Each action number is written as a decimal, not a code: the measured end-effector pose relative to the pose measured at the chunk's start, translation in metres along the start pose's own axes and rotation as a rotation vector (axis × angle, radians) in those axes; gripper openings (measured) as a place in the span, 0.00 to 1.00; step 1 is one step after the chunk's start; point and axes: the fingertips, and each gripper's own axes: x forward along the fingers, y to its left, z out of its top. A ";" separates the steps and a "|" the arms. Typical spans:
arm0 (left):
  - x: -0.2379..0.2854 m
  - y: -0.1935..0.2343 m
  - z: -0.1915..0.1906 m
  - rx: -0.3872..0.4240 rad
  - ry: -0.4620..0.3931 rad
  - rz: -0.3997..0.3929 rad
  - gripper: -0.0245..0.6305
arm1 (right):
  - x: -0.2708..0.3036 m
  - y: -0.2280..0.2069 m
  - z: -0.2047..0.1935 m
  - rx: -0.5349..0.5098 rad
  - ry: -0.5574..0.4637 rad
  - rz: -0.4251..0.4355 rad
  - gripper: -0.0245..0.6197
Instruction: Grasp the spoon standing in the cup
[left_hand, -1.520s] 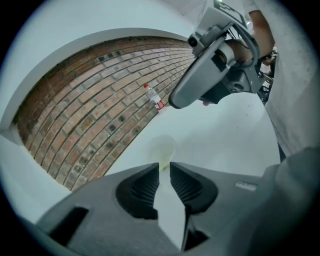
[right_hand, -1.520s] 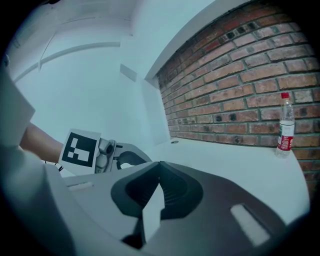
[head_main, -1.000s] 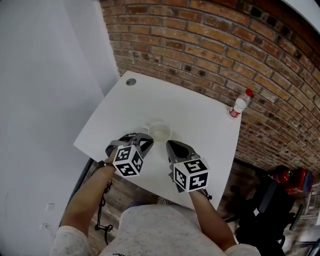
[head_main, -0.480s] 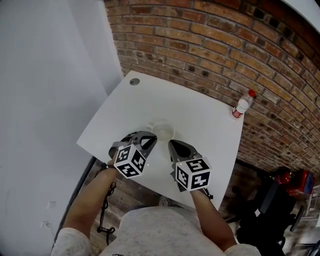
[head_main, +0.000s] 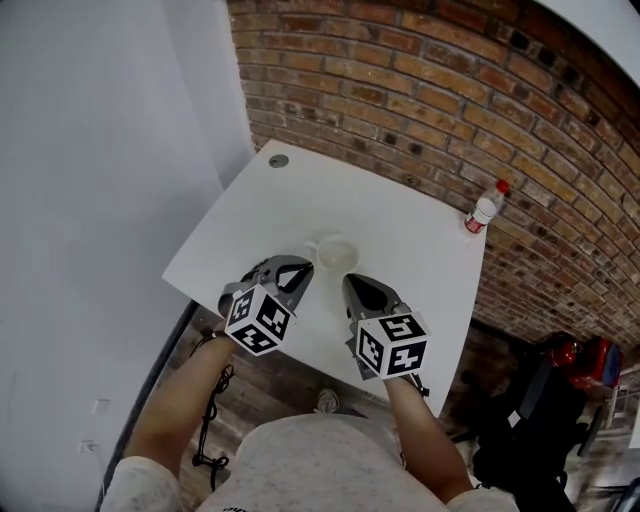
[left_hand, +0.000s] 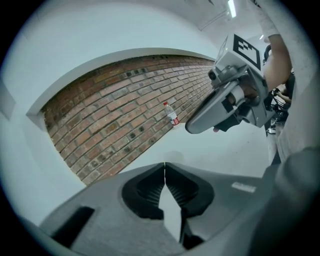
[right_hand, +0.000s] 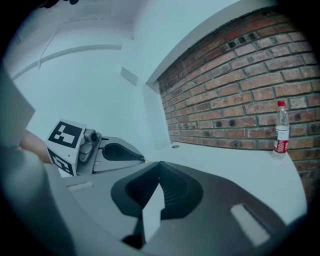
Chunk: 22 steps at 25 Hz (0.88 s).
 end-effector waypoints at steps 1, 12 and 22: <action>-0.006 0.002 0.001 -0.010 -0.011 0.010 0.04 | -0.001 0.004 0.001 -0.003 -0.004 -0.004 0.05; -0.067 0.013 0.015 -0.135 -0.140 0.092 0.04 | -0.020 0.047 0.007 -0.030 -0.034 -0.051 0.05; -0.111 -0.003 0.017 -0.227 -0.208 0.143 0.04 | -0.048 0.080 0.006 -0.045 -0.068 -0.093 0.05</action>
